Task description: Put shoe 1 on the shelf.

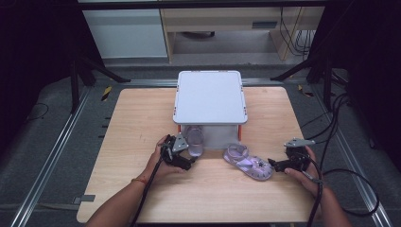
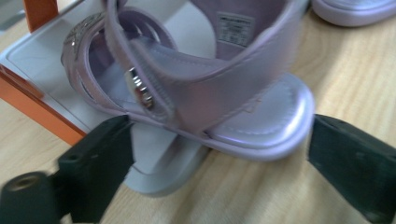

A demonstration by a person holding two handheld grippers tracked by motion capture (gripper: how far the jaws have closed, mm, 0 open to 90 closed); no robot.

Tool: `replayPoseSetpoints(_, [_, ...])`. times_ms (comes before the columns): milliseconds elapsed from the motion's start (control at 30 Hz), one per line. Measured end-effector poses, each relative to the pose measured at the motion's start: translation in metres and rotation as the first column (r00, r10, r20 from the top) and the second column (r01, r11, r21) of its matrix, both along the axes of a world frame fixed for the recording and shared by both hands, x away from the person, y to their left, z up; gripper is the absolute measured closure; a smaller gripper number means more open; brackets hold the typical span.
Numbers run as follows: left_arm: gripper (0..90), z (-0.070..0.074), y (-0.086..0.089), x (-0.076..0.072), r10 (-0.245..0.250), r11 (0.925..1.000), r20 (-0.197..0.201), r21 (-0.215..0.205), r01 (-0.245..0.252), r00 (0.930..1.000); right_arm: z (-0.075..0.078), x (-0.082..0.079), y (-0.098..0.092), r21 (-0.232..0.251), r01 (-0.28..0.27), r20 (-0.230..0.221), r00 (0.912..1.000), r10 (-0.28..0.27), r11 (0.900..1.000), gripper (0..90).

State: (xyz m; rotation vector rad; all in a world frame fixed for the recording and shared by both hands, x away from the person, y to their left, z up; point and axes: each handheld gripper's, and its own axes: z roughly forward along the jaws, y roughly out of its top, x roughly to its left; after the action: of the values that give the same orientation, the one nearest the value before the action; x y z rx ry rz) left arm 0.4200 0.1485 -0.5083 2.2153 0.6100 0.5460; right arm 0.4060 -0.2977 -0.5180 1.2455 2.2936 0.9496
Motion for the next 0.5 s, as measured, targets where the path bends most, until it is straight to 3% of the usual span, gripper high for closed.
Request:
replayPoseSetpoints(33, [3.4,-0.001,-0.002,0.001,0.000,1.0000,0.000,0.005,0.000,1.0000,0.000,0.000,0.000,0.000,0.000,0.000,1.0000,0.000,1.000,0.5])
replayPoseSetpoints(100, [7.8,-0.003,-0.007,0.000,-0.015,0.9983,0.024,0.058,0.014,0.9996,0.000,0.000,0.000,0.000,-0.001,0.000,1.0000,0.001,1.000,0.5])
replayPoseSetpoints(133, [8.2,-0.003,-0.008,0.000,-0.014,0.9983,0.032,0.058,0.012,0.9994,0.000,0.000,0.000,0.000,-0.001,0.000,1.0000,0.001,1.000,0.5])
replayPoseSetpoints(233, [12.6,-0.001,-0.007,0.003,-0.006,0.9991,0.046,0.042,0.004,0.9989,0.000,0.000,0.000,0.000,0.000,0.000,1.0000,0.000,1.000,0.6])
replayPoseSetpoints(300, [15.8,0.001,-0.006,0.007,0.007,0.9999,0.026,0.008,-0.007,0.9996,0.000,0.000,0.000,0.001,0.000,0.000,1.0000,0.000,1.000,0.5])
replayPoseSetpoints(400, [17.1,0.006,-0.004,0.013,0.015,0.9999,0.026,-0.007,-0.015,0.9996,0.000,0.000,0.000,0.000,-0.002,0.000,1.0000,0.002,1.000,0.5])
replayPoseSetpoints(500, [18.0,0.009,-0.001,0.021,0.036,0.9989,-0.005,-0.030,-0.036,0.9993,0.000,0.000,0.000,0.000,-0.002,0.000,1.0000,0.002,1.000,0.5])
